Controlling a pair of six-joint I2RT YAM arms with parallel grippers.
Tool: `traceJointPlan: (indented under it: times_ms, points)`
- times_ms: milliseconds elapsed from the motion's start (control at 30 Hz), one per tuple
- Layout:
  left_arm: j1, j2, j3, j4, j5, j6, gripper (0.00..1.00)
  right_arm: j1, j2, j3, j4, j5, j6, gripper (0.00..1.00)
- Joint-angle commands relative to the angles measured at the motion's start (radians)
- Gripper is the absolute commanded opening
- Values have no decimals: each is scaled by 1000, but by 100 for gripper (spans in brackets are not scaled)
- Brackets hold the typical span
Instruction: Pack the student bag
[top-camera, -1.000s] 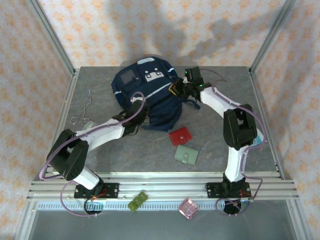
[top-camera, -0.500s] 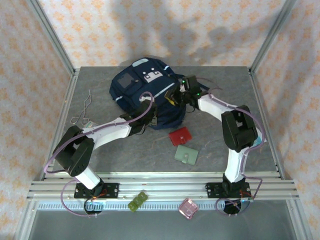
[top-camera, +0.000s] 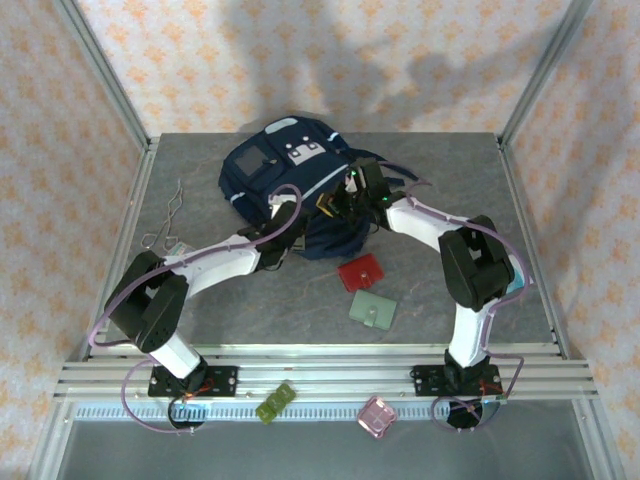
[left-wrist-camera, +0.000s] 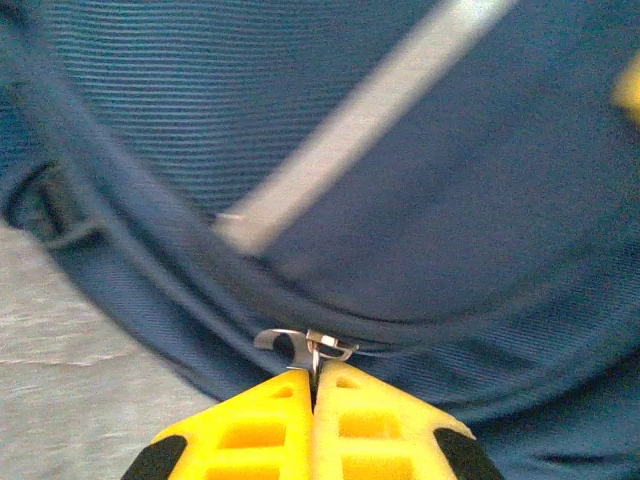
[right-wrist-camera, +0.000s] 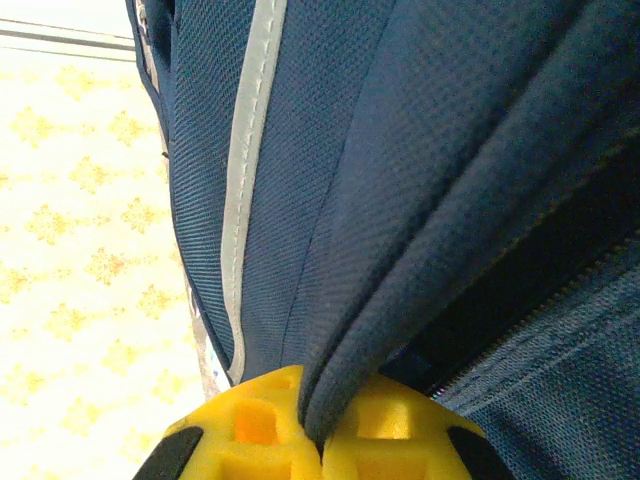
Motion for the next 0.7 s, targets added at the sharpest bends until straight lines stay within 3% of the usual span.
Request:
traceJointPlan:
  times_ms: [0,100,200,300,400,500,667]
  points:
    - [84,-39,-24,-67,-135,-19,0,-25,-35,-3,39,44,1,0]
    - [137,-32,-4,-81,-160,-10,2,-24,-41,-6,49,32,4,0]
    - [115,-42,25,-72,-124,28,27,-22,-48,1,54,14,-7,0]
    - [51,-85,18,-21,-119,71,45,-22,-62,10,60,17,-23,1]
    - [18,-120,10,17,-71,99,51,-22,-65,34,68,6,-41,19]
    - [-6,-148,-5,70,-15,138,56,-24,-62,62,71,-4,-53,24]
    - [-47,-120,18,100,-14,231,64,-28,-63,72,123,-42,-33,28]
